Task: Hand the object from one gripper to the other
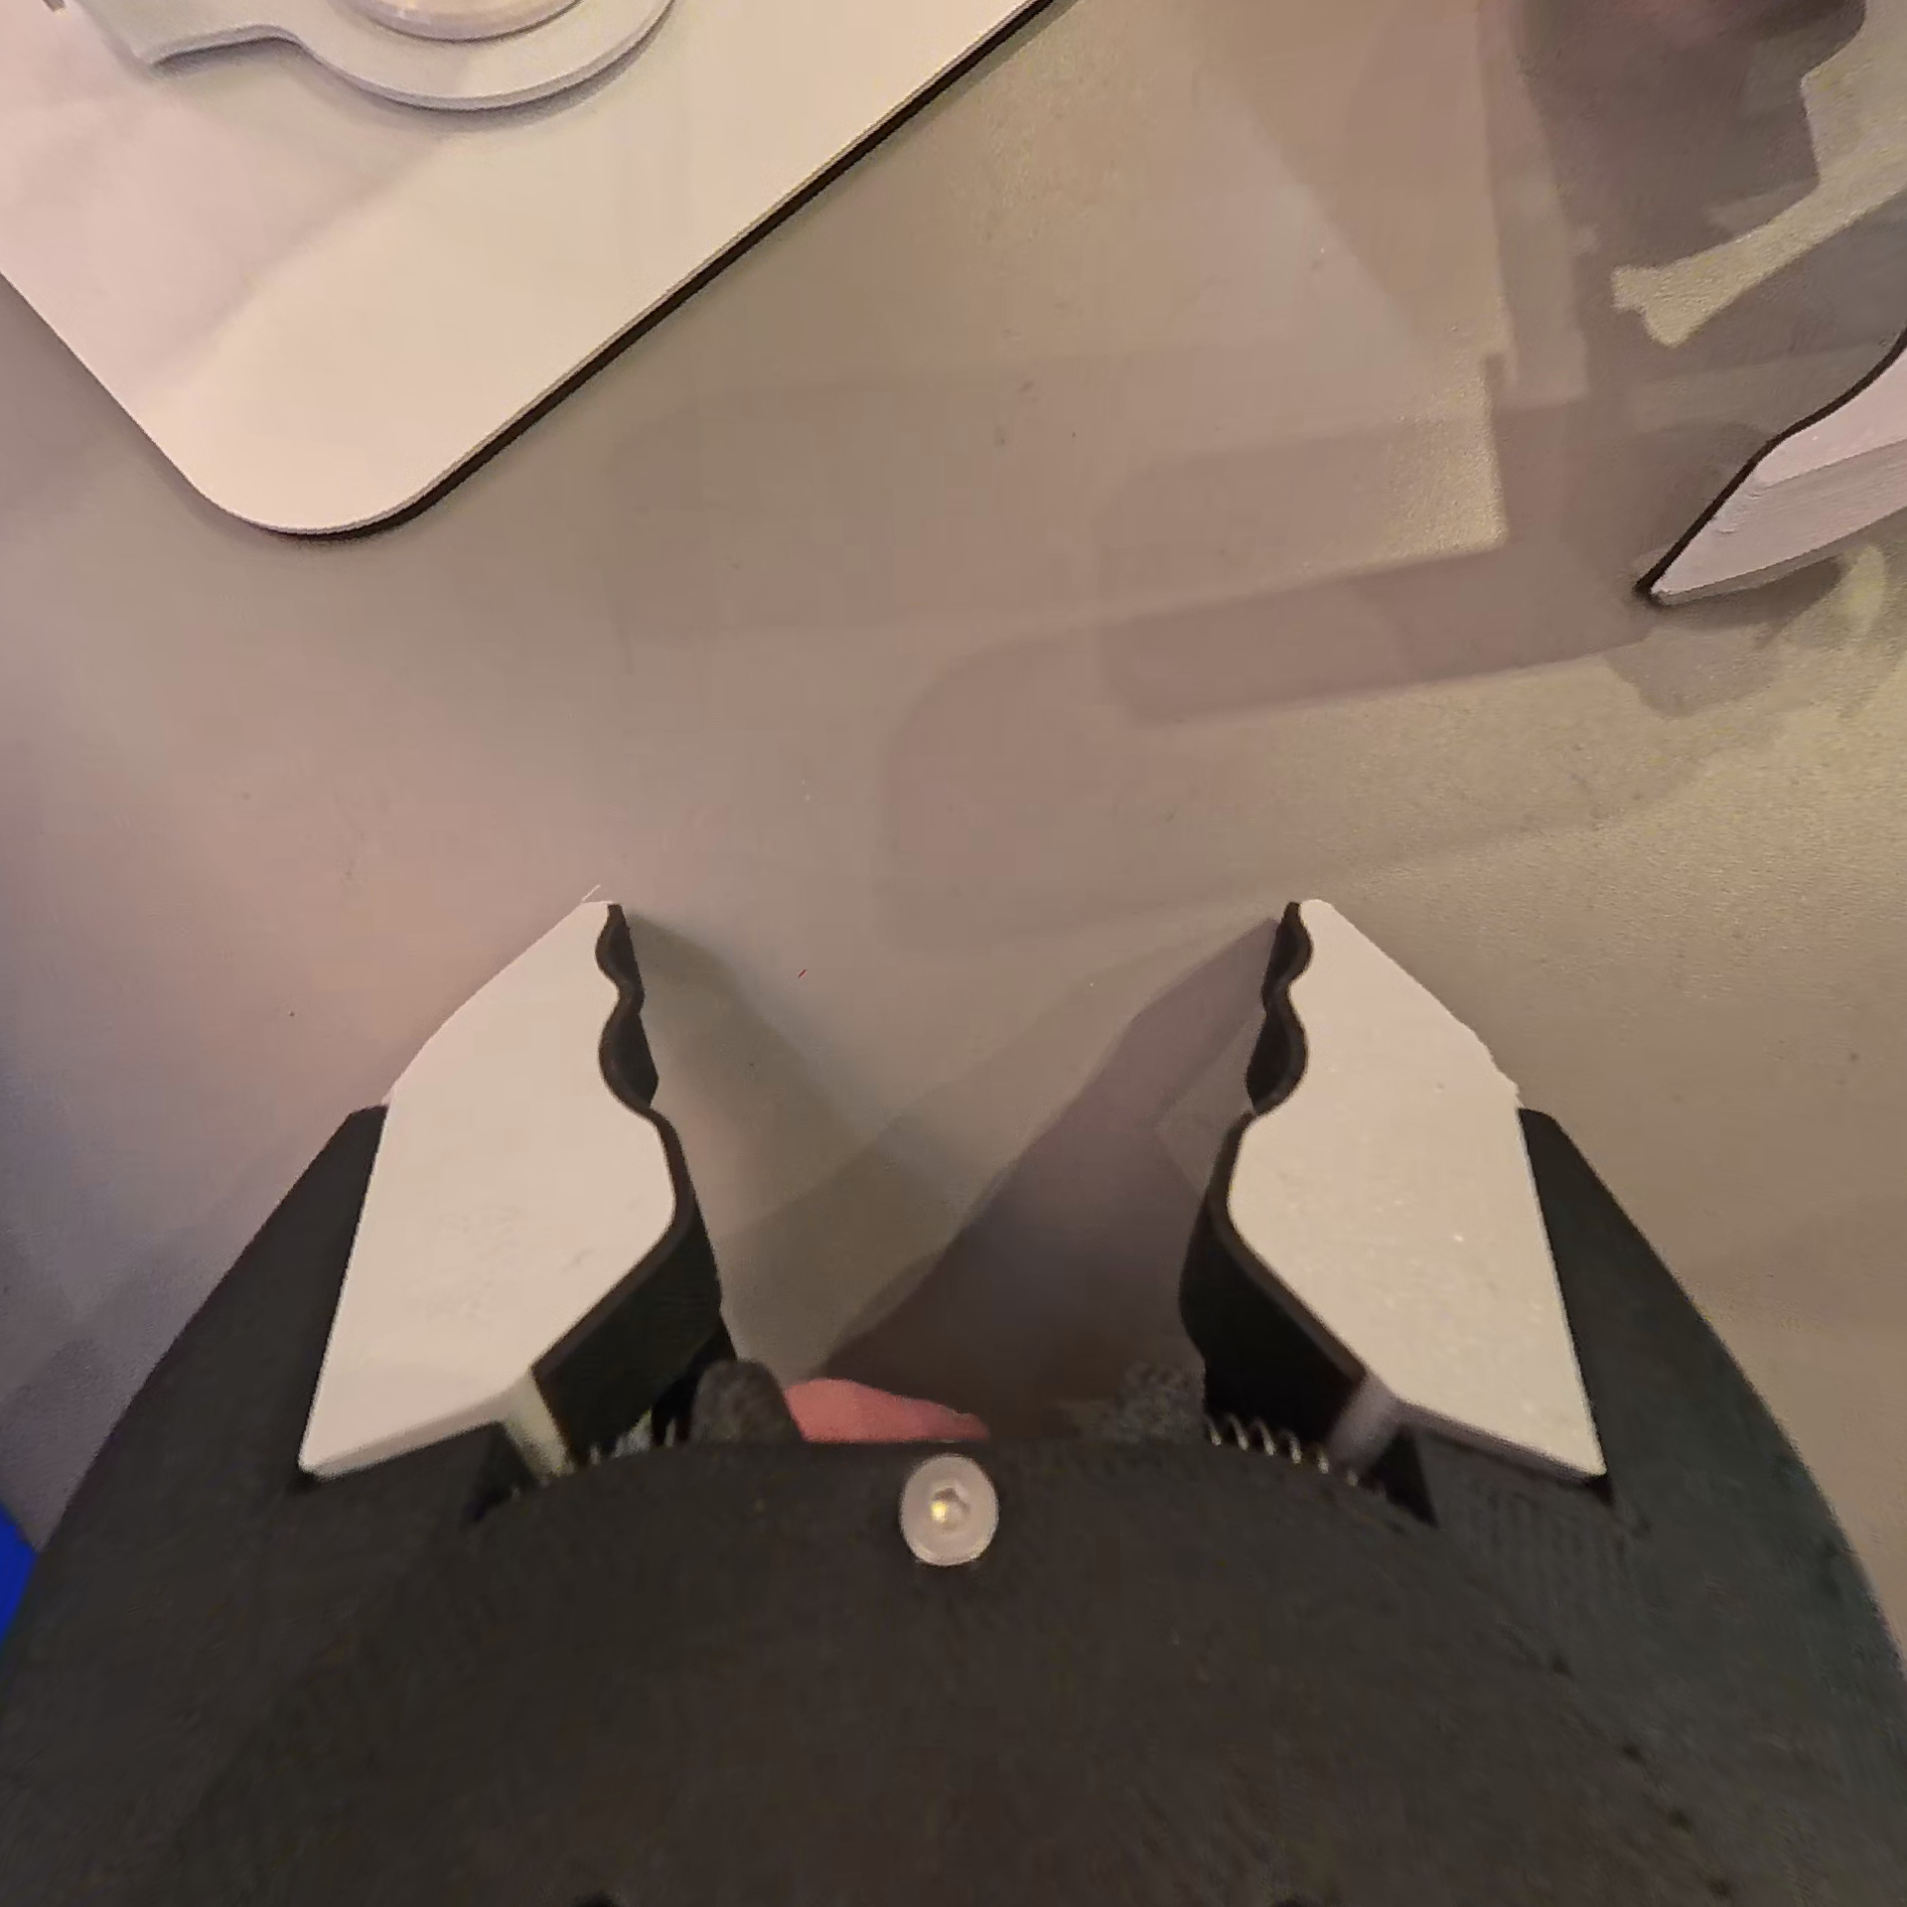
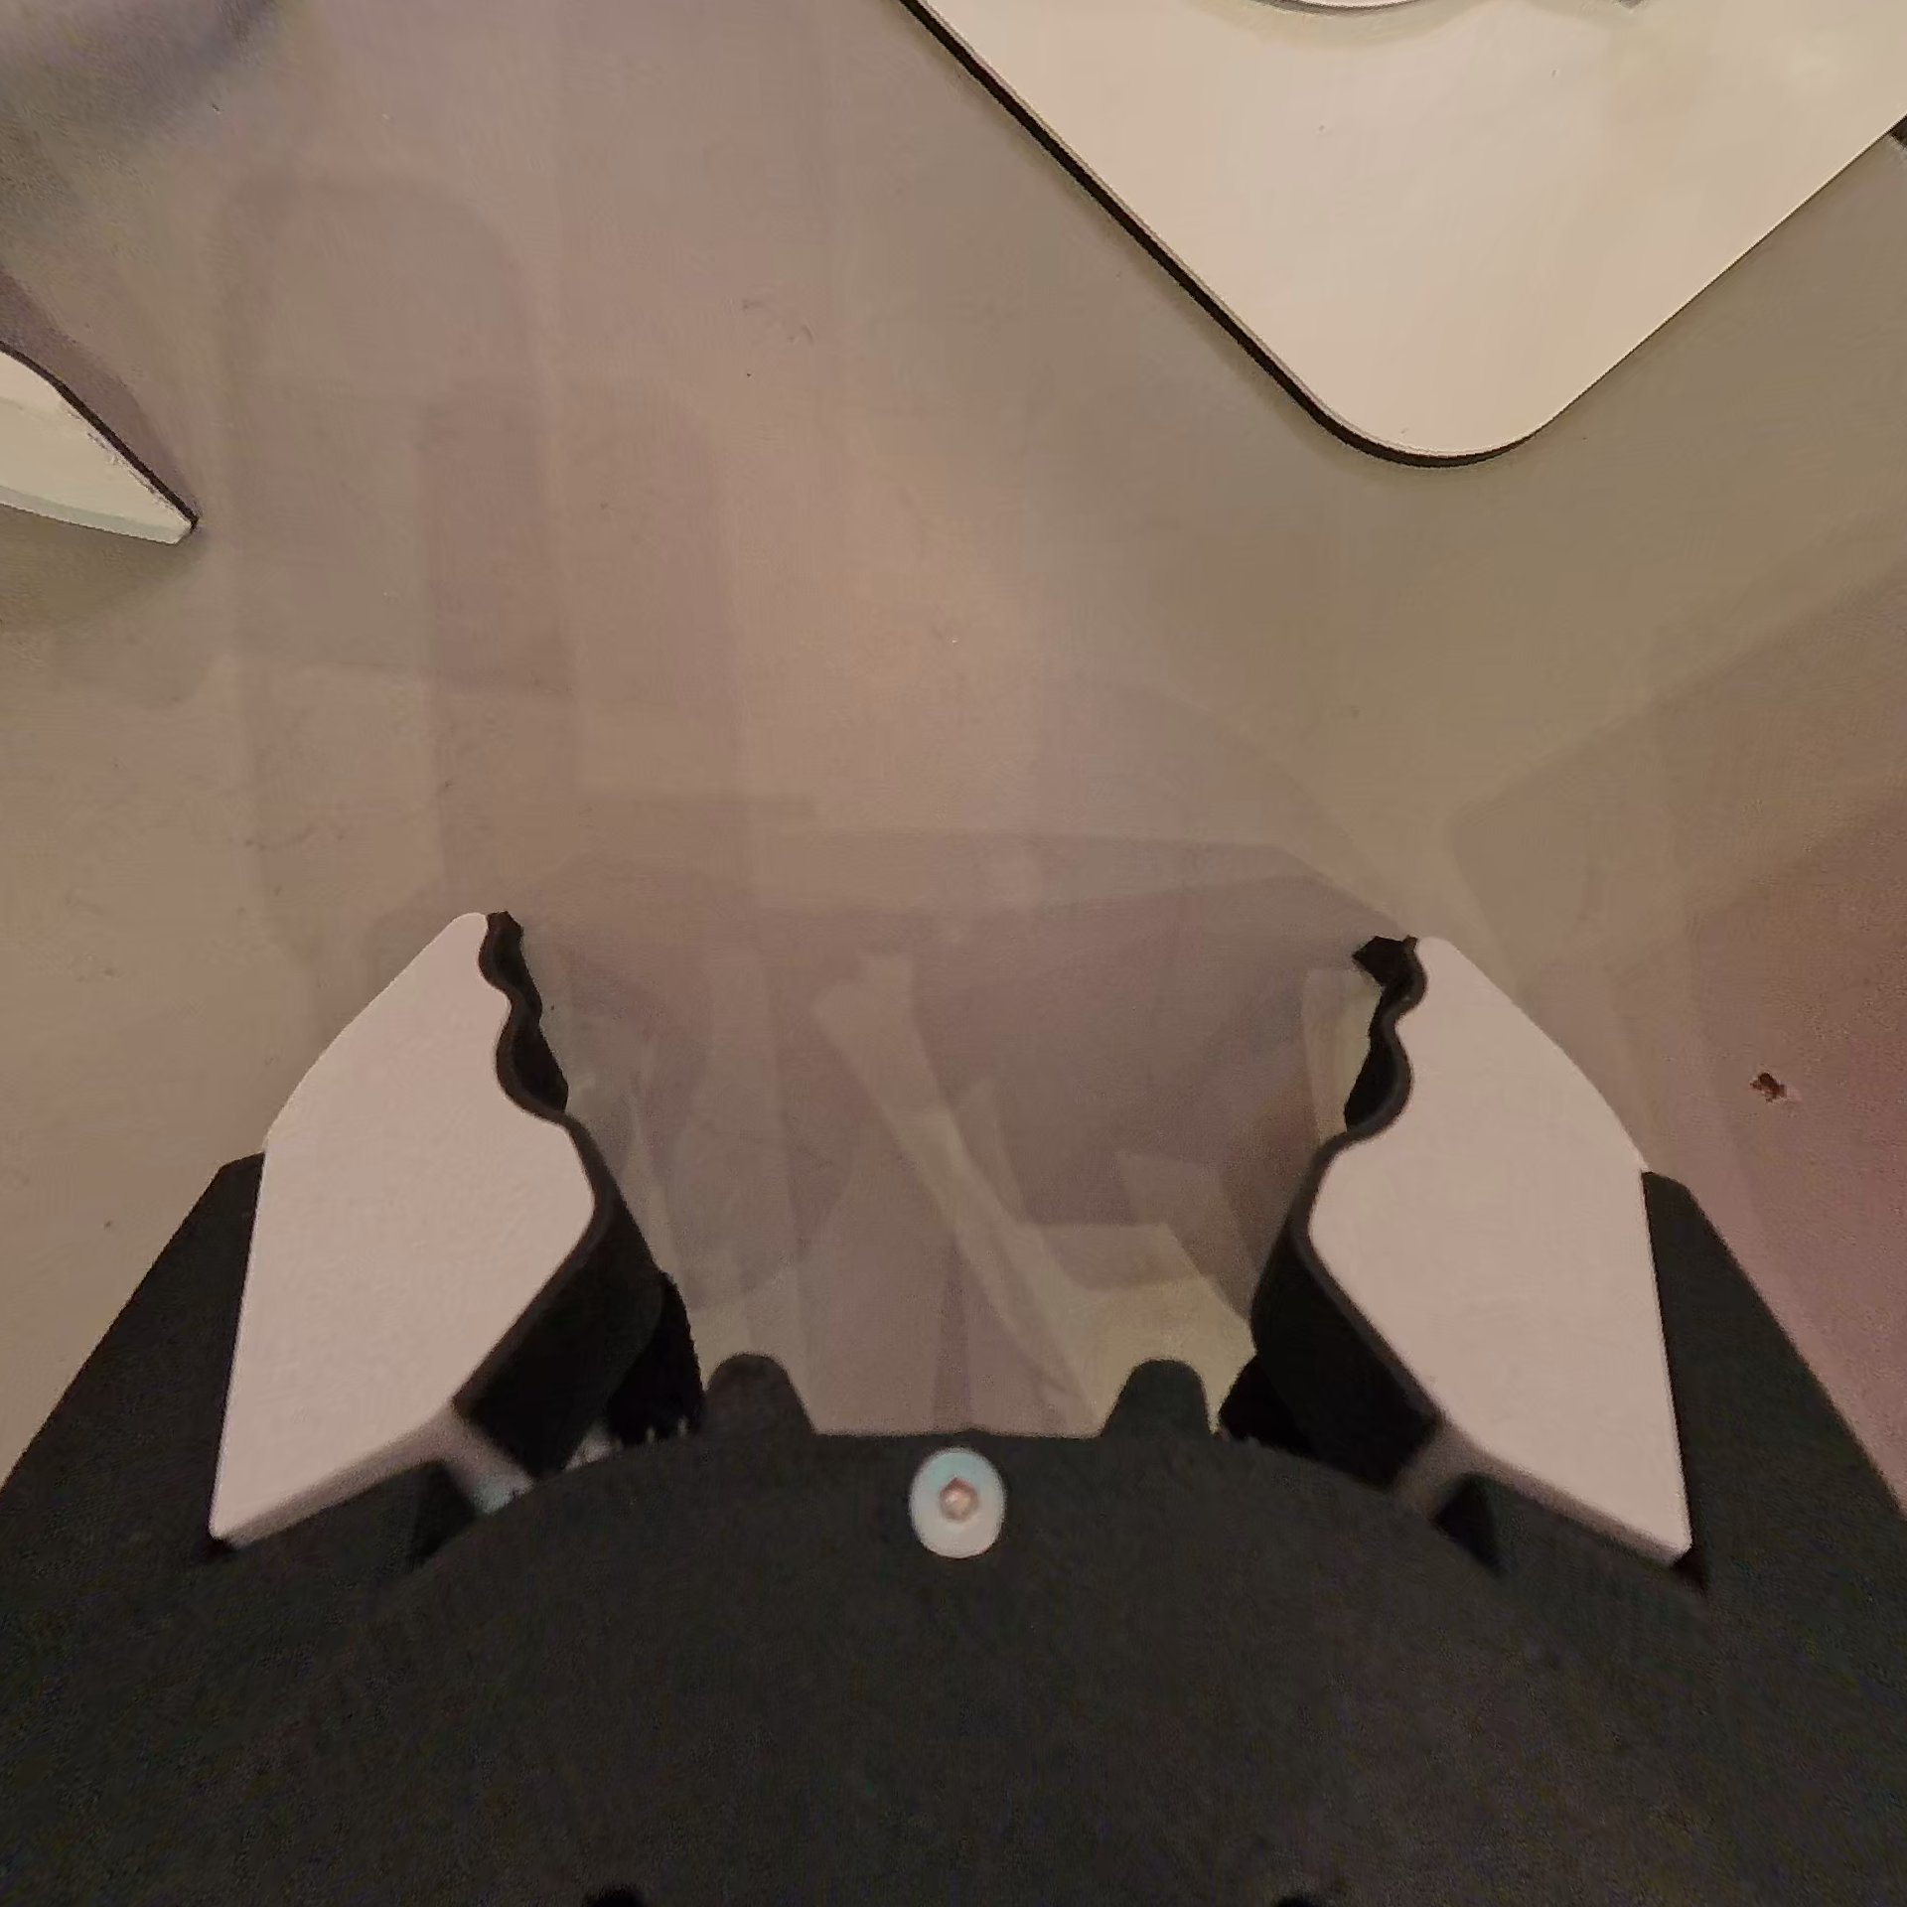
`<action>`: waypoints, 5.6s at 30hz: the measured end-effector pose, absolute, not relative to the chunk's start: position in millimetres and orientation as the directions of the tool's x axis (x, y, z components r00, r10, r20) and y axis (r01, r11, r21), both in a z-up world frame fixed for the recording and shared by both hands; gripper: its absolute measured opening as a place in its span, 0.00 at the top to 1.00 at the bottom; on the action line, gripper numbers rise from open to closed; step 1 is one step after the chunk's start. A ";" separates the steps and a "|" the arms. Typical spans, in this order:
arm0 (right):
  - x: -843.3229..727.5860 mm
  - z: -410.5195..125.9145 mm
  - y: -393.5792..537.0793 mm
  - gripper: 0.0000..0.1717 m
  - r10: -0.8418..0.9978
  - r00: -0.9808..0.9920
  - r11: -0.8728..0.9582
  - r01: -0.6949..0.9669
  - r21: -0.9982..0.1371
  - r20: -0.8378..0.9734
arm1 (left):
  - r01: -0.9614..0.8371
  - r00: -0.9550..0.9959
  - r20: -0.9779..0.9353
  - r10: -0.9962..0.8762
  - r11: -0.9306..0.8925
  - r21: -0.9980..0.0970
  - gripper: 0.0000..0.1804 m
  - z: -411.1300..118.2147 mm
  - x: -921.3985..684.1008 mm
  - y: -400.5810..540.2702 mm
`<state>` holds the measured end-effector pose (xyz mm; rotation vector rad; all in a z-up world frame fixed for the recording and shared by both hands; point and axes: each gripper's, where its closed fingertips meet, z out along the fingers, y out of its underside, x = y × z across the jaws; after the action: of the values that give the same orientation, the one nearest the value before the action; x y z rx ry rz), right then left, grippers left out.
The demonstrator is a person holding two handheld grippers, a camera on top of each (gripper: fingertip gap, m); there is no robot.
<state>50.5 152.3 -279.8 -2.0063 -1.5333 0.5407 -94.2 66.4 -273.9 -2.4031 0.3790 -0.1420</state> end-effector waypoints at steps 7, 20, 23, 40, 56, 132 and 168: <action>50.4 -279.8 152.4 0.15 0.963 0.268 -0.196 0.741 -0.642 0.014 | -0.237 0.950 0.000 -0.313 -0.719 -0.654 0.36 -274.1 -93.5 66.3; 50.5 -279.7 152.4 0.15 0.963 0.268 -0.196 0.741 -0.642 0.014 | -0.249 0.945 0.001 -0.328 -0.717 -0.651 0.34 -274.8 -91.2 65.9; 50.5 -279.7 152.4 0.15 0.963 0.268 -0.196 0.741 -0.642 0.014 | -0.249 0.944 0.001 -0.329 -0.717 -0.651 0.34 -274.8 -91.1 66.0; 50.5 -279.8 152.4 0.15 0.963 0.268 -0.196 0.741 -0.642 0.014 | -0.253 0.943 0.001 -0.333 -0.717 -0.649 0.33 -275.2 -90.4 66.1; 50.5 -279.7 152.2 0.15 0.963 0.268 -0.196 0.741 -0.642 0.014 | -0.303 0.920 0.003 -0.392 -0.716 -0.629 0.22 -279.0 -81.6 64.1; 30.0 -278.3 154.7 0.20 0.895 0.446 -0.351 0.718 -0.601 0.010 | -0.190 0.972 0.001 -0.237 -0.783 -0.592 0.19 -281.1 -86.6 65.3; 268.9 -112.8 114.6 0.62 0.666 0.745 -0.244 0.261 -0.934 0.034 | -0.133 0.973 -0.178 0.145 -0.277 -0.952 0.57 -58.3 -236.7 57.3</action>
<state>268.9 114.6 -112.8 -1.8237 -0.7213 0.4515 -236.7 57.3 -58.3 -1.8317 -0.0091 0.2672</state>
